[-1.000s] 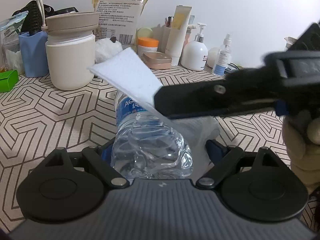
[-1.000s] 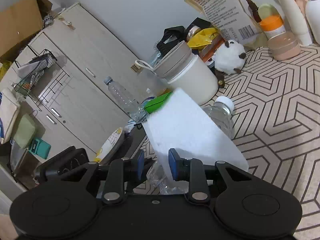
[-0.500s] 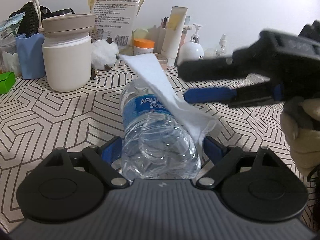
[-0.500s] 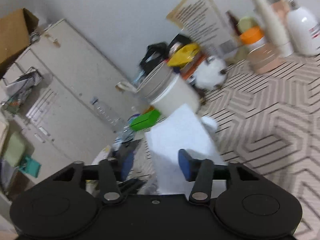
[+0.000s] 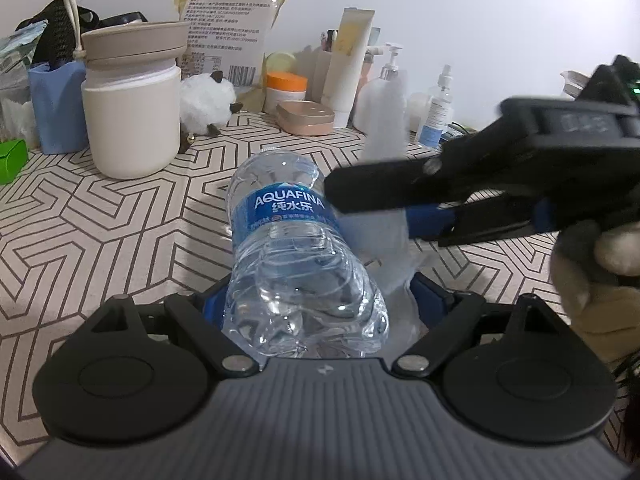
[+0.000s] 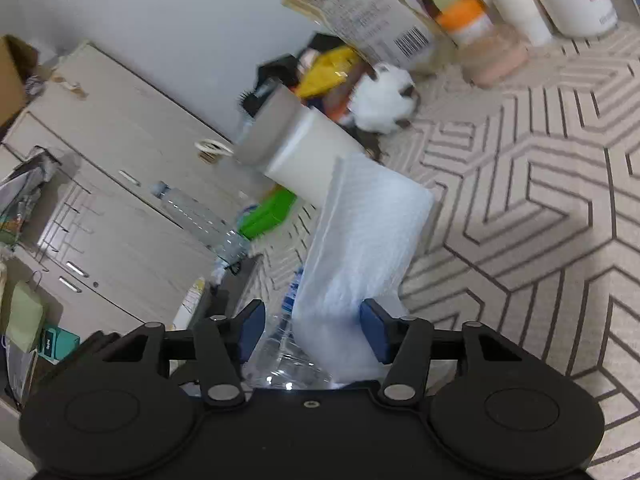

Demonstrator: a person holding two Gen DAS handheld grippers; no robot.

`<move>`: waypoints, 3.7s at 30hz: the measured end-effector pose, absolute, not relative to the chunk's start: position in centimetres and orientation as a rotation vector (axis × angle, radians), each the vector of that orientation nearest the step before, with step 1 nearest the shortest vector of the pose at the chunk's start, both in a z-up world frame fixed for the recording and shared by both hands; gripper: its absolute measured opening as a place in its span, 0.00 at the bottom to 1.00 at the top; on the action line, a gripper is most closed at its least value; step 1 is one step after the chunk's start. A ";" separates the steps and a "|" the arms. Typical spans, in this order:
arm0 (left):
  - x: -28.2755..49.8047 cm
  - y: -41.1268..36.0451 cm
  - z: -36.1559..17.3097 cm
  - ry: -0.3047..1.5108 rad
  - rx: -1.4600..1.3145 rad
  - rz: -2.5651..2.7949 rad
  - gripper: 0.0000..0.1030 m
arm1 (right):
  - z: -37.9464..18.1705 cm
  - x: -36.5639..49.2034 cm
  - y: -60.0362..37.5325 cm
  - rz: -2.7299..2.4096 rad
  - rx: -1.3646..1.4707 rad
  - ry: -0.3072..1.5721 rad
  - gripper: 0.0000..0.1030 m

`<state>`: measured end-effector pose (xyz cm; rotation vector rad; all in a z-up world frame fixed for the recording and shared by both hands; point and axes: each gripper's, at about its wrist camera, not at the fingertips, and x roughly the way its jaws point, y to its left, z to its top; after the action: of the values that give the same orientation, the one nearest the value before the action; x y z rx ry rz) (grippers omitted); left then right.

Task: Clean container
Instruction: 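Hold the bottle with the left tool while the right tool wipes around its base, then hold the bottle with the left tool while the right tool wipes over its bottom end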

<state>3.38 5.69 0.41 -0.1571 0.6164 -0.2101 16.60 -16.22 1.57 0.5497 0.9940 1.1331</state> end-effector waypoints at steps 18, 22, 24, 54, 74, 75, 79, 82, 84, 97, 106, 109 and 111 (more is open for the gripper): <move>3.4 5.7 0.5 0.611 -0.149 -0.214 0.85 | 2.7 16.1 -15.6 1.230 0.473 0.902 0.15; 3.4 5.9 0.4 0.610 -0.150 -0.218 0.85 | 2.5 16.2 -15.7 1.221 0.473 0.901 0.09; 3.5 6.0 0.4 0.609 -0.149 -0.219 0.85 | 2.4 16.2 -15.8 1.212 0.473 0.896 0.09; 3.6 6.6 0.4 0.638 -0.202 -0.165 0.96 | 2.9 19.1 -16.9 1.153 0.627 0.888 0.25; 3.7 6.7 0.4 0.644 -0.201 -0.167 1.00 | 4.2 15.7 -13.7 1.041 0.022 0.843 0.75; 3.7 6.6 0.4 0.645 -0.199 -0.170 1.00 | 3.9 15.4 -13.2 1.031 -0.024 0.844 0.75; 3.7 6.6 0.4 0.647 -0.194 -0.171 1.00 | 2.6 15.3 -12.2 0.967 -0.130 0.835 0.67; 3.7 6.7 0.4 0.644 -0.202 -0.173 1.00 | 2.5 15.7 -12.6 0.955 -0.125 0.825 0.15; 3.8 6.6 0.4 0.644 -0.200 -0.171 1.00 | 2.4 16.4 -13.4 0.957 -0.054 0.848 0.11; 3.4 5.8 0.6 0.625 -0.142 -0.231 0.75 | 4.5 18.7 -13.7 1.018 0.239 0.814 0.12; 3.3 5.3 0.6 0.624 -0.110 -0.242 0.74 | 4.9 16.2 -12.6 1.173 0.242 0.813 0.14; 3.3 5.2 0.6 0.625 -0.100 -0.243 0.74 | 4.2 15.6 -12.0 1.241 0.275 0.860 0.14; 3.3 5.1 0.6 0.625 -0.094 -0.243 0.74 | 4.0 15.4 -12.1 1.253 0.294 0.867 0.14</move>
<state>3.28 5.10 0.62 -0.0942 0.6254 -0.2426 15.43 -12.14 3.97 0.2938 0.8674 1.2529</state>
